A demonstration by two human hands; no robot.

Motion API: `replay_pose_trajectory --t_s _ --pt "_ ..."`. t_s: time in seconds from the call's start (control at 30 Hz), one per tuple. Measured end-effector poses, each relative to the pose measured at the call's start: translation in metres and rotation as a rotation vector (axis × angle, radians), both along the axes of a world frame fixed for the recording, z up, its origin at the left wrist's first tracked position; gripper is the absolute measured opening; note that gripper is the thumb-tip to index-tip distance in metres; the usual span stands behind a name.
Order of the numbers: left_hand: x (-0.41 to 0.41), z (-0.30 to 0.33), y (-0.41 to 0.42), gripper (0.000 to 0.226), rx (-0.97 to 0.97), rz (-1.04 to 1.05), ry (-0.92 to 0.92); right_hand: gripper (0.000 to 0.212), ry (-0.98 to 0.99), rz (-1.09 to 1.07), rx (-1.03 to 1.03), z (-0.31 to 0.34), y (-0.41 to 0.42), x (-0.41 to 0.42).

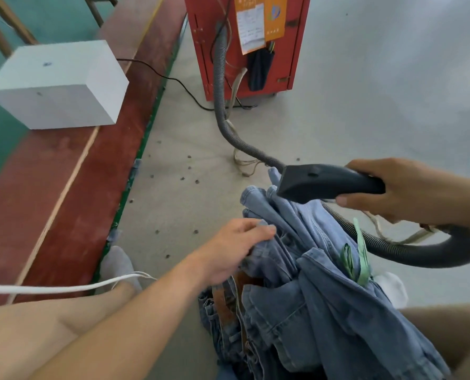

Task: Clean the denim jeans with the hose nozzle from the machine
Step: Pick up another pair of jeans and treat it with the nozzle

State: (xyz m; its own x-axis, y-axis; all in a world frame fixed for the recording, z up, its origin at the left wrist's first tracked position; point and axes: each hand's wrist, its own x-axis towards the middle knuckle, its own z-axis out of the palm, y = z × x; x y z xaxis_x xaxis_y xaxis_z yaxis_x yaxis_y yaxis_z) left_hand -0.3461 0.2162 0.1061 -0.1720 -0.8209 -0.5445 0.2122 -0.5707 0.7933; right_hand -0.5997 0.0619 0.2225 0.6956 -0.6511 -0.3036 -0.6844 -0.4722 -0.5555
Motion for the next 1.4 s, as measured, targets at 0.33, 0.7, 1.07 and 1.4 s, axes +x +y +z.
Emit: replay_pose_trajectory --t_s 0.33,0.7,1.07,1.4 --pt "-0.006 -0.013 0.001 0.064 0.238 0.073 0.492 0.038 0.062 0.059 0.191 -0.005 0.008 -0.016" --pt "-0.018 -0.010 0.008 0.063 0.158 0.089 0.816 0.017 0.064 -0.005 0.050 -0.007 0.008 0.003" --pt "-0.054 -0.011 0.023 0.039 0.251 0.113 0.350 0.058 0.233 0.189 0.356 -0.003 0.017 -0.012" --pt "-0.062 -0.009 0.033 0.036 0.310 0.129 0.353 0.065 0.284 0.154 0.366 0.001 0.004 -0.026"
